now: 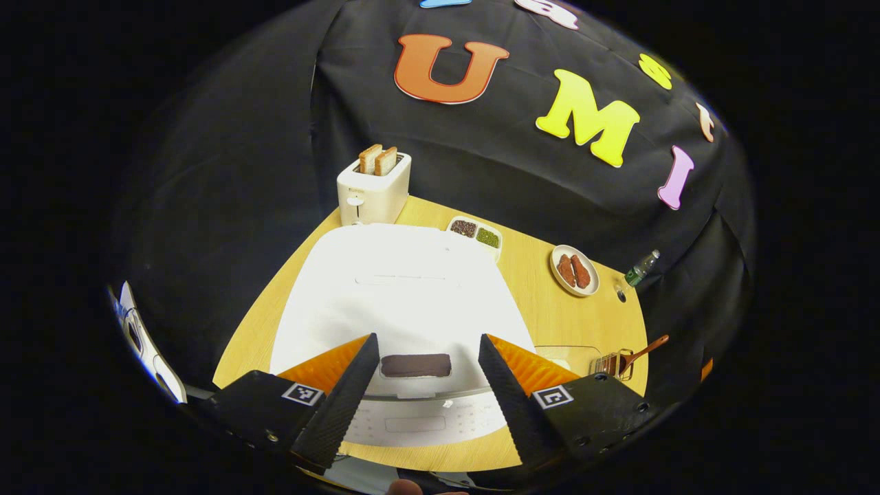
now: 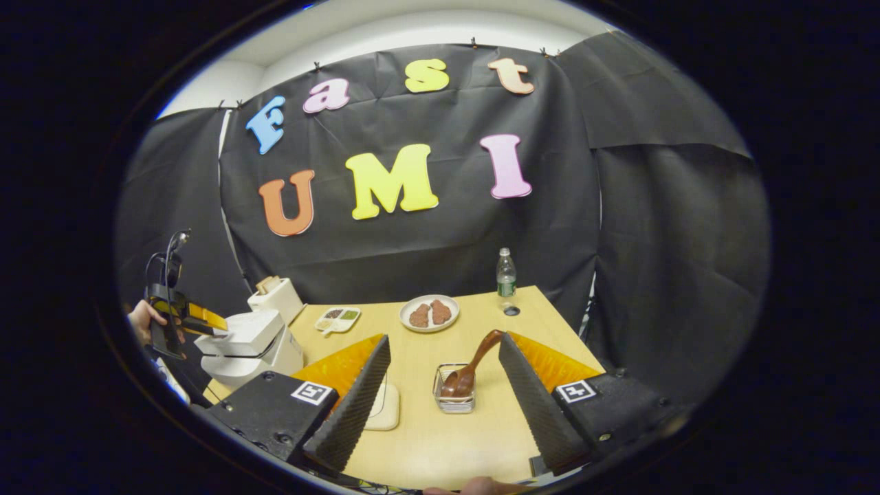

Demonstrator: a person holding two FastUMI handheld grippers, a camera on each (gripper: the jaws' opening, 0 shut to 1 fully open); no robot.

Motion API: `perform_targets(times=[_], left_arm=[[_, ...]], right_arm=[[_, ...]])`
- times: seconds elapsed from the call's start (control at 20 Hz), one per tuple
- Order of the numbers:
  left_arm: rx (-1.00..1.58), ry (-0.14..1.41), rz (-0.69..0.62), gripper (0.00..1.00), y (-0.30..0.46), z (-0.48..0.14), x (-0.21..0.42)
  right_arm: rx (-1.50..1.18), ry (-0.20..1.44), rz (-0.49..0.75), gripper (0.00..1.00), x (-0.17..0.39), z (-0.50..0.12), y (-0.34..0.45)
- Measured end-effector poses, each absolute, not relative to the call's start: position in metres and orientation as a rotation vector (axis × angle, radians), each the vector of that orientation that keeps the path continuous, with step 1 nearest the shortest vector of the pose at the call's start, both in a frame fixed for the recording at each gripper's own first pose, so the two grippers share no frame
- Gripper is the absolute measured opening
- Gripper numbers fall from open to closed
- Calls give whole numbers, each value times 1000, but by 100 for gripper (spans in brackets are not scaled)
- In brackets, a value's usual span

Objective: Close the left gripper, press the button to open the rice cooker; take a wooden spoon from the chopstick holder with the right hand, scoop a spoonful of rice and pour it into the rice cooker, then put the wooden spoon back into the chopstick holder.

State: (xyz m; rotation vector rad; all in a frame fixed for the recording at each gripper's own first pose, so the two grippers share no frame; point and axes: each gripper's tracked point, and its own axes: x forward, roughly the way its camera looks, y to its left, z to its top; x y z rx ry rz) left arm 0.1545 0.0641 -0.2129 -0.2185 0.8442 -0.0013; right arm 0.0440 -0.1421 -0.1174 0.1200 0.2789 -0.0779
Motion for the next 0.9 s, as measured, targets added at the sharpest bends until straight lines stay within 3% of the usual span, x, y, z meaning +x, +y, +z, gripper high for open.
perform_targets(times=[0.4, 0.9], left_arm=[[-237, 923, 21, 96, 63, -240, 143], [-198, 966, 99, 96, 63, -249, 141]], right_arm=[[178, 289, -69, 100, 54, -127, -147], [195, 311, 84, 100, 120, -127, -125]])
